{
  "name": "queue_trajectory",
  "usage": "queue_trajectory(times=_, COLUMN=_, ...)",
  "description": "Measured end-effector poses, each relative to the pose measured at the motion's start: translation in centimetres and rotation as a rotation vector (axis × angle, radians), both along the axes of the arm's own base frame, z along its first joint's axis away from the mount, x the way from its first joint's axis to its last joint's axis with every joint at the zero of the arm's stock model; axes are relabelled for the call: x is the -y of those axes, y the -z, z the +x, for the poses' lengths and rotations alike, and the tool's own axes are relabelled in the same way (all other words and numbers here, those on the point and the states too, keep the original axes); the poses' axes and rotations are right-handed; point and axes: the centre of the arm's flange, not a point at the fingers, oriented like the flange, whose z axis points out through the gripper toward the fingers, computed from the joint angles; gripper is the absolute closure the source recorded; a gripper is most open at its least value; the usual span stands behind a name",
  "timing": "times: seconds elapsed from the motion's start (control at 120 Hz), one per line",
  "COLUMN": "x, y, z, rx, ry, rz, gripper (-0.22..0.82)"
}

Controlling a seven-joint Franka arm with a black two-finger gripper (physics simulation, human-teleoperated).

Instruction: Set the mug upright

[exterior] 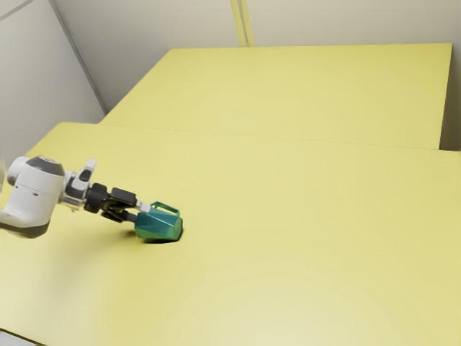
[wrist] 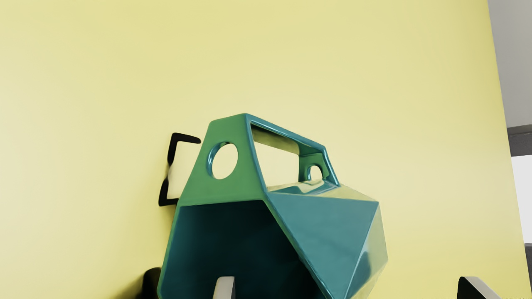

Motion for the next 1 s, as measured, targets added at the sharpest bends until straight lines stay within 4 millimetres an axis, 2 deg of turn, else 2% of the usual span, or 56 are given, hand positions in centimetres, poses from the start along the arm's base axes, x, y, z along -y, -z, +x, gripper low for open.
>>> queue_trajectory(times=0.567, x=2.4, y=1.0, z=0.7, rx=0.018, ry=0.065, rz=-0.021, gripper=0.04)
queue_trajectory(times=0.658, x=2.6, y=1.0, z=0.7, rx=0.021, ry=0.067, rz=-0.025, gripper=0.09)
queue_trajectory(times=1.0, x=2.8, y=0.8, z=0.7, rx=0.034, ry=0.069, rz=-0.027, gripper=0.40)
